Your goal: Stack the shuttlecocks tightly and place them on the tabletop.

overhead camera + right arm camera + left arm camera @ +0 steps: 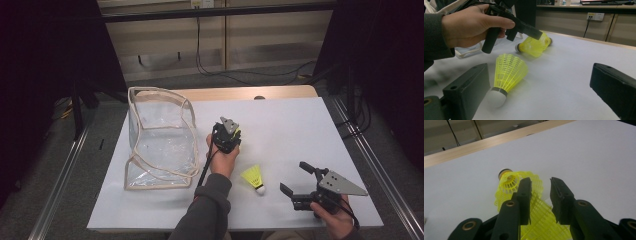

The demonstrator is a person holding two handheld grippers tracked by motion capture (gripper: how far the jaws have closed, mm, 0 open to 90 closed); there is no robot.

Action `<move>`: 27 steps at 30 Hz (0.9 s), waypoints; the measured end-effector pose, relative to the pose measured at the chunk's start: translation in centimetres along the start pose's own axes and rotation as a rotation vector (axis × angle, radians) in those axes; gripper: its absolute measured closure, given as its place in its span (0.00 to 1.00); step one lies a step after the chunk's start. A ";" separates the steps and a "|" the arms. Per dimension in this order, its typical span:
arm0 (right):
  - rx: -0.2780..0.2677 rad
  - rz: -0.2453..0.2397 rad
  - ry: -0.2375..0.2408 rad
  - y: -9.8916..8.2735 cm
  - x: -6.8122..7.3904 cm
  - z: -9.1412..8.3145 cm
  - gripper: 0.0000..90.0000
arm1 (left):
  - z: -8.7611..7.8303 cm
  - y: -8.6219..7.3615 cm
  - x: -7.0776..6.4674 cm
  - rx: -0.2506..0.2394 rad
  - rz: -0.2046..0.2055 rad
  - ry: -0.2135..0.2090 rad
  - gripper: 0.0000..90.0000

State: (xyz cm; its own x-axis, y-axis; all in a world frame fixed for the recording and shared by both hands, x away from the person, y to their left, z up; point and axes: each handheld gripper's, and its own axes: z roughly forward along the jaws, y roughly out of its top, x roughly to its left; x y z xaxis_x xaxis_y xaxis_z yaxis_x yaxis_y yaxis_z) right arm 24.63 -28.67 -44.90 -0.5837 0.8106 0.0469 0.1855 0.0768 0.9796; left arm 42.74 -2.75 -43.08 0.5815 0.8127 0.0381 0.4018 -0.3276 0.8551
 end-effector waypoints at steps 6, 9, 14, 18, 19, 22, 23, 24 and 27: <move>0.001 -0.002 -0.001 0.0 0.0 0.0 0.02 | -0.2 0.1 0.1 -0.003 -0.002 -0.013 0.74; 0.002 -0.001 -0.001 0.0 0.0 0.0 0.02 | -0.3 0.1 0.2 -0.008 -0.006 -0.024 0.72; 0.002 -0.002 0.001 0.0 0.0 0.0 0.02 | -0.4 0.2 0.3 -0.002 -0.004 -0.017 0.71; 0.001 -0.001 0.000 0.0 0.0 0.0 0.02 | -0.6 0.2 0.4 0.003 -0.008 -0.018 0.70; 0.003 -0.002 -0.001 0.0 0.0 0.0 0.02 | -0.6 0.2 0.4 0.003 -0.008 -0.017 0.70; 0.002 -0.002 0.000 0.0 0.0 0.0 0.02 | -0.8 0.3 0.5 0.007 -0.008 -0.014 0.69; 0.002 -0.002 0.000 0.0 0.0 0.0 0.02 | -0.8 0.3 0.5 0.005 -0.012 -0.011 0.68; 0.002 -0.003 0.000 0.0 0.0 0.0 0.02 | -0.9 0.3 0.6 0.007 -0.015 -0.007 0.67; 0.003 -0.003 0.000 0.0 0.0 0.0 0.02 | -0.9 0.3 0.7 0.007 -0.023 -0.014 0.67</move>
State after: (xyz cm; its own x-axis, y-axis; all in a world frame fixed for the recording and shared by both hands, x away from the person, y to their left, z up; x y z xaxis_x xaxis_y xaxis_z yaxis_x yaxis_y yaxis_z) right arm 24.61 -28.64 -44.89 -0.5843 0.8103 0.0440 0.1861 0.0810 0.9792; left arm 42.60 -1.85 -42.30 0.5816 0.8134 0.0112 0.4200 -0.3121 0.8522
